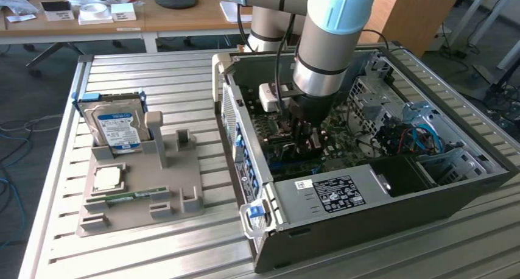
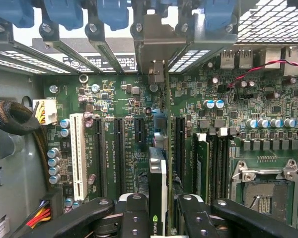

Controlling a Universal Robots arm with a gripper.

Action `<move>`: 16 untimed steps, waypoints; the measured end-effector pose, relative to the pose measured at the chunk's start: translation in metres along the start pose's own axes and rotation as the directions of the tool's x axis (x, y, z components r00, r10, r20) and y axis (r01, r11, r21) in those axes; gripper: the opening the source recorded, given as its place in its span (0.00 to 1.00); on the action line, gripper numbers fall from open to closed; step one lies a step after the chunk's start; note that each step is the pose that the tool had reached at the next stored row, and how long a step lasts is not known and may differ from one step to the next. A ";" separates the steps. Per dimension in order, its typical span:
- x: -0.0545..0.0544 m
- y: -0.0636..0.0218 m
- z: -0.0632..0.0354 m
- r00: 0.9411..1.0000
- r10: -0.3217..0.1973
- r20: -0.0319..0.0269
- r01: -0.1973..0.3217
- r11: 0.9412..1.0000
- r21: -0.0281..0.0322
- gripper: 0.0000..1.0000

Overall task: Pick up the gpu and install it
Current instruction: 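Insert the gpu into the slot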

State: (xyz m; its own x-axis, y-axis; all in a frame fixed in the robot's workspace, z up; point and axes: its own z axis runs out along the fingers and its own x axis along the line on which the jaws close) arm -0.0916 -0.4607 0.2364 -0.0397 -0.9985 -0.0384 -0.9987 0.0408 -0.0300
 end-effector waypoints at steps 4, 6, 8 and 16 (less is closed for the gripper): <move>0.000 0.0007 0.0006 1.000 0.000 0.000 0.000 1.000 0.000 0.27; 0.000 0.0009 0.0013 1.000 0.000 -0.001 0.000 1.000 0.002 0.27; 0.000 0.0011 0.0017 1.000 0.000 -0.001 0.000 1.000 0.002 0.27; 0.000 0.0013 0.0027 1.000 0.000 -0.001 0.000 1.000 0.001 0.27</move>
State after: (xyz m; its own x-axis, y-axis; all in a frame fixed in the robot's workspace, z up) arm -0.0928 -0.4608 0.2337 -0.0398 -0.9985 -0.0374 -0.9987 0.0409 -0.0313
